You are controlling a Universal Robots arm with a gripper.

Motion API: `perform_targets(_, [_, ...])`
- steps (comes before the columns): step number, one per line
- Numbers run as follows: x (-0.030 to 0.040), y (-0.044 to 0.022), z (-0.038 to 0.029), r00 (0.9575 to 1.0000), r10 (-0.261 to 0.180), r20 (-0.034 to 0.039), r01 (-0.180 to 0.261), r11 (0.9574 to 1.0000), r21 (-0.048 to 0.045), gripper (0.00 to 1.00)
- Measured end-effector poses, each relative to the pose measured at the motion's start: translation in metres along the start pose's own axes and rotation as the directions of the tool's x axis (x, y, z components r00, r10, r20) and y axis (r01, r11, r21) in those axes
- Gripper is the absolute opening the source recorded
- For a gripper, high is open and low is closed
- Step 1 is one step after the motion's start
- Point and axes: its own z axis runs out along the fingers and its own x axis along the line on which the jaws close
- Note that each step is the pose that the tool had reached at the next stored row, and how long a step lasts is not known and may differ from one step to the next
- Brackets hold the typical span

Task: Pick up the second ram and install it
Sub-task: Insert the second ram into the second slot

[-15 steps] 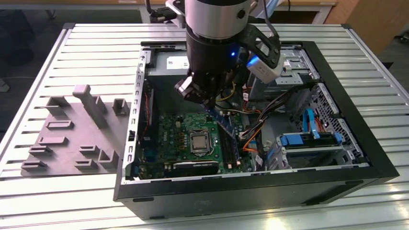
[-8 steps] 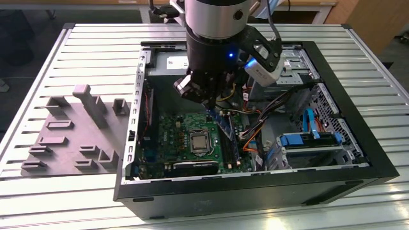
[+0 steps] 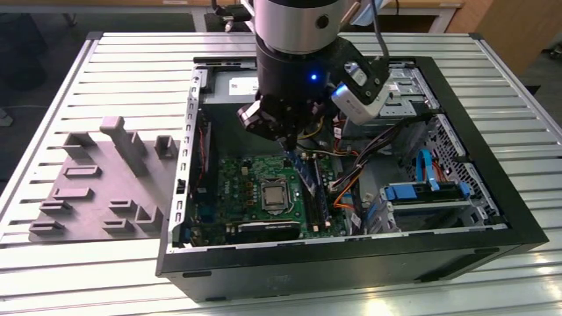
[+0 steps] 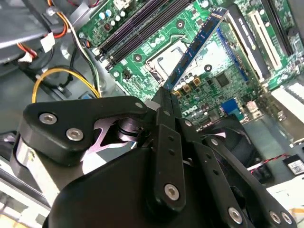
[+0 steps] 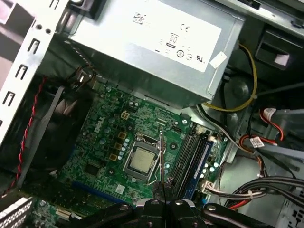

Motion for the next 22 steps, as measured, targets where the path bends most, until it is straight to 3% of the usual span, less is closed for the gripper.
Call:
perform_targets(6, [0.0000, 0.0000, 0.0001, 0.9963, 0.085, 0.0038, -0.085, 0.9963, 0.0037, 0.11])
perform_targets(11, [0.0000, 0.0000, 0.0002, 0.9878, 0.156, 0.0072, -0.156, 0.9878, 0.0065, 0.11])
perform_targets(16, [0.0000, 0.0000, 0.0003, 0.9742, 0.225, 0.0107, -0.225, 0.9742, 0.0092, 0.11])
perform_targets(22, [0.0000, 0.0000, 0.0004, 0.9512, 0.308, 0.0152, -0.308, 0.9512, 0.0121, 0.11])
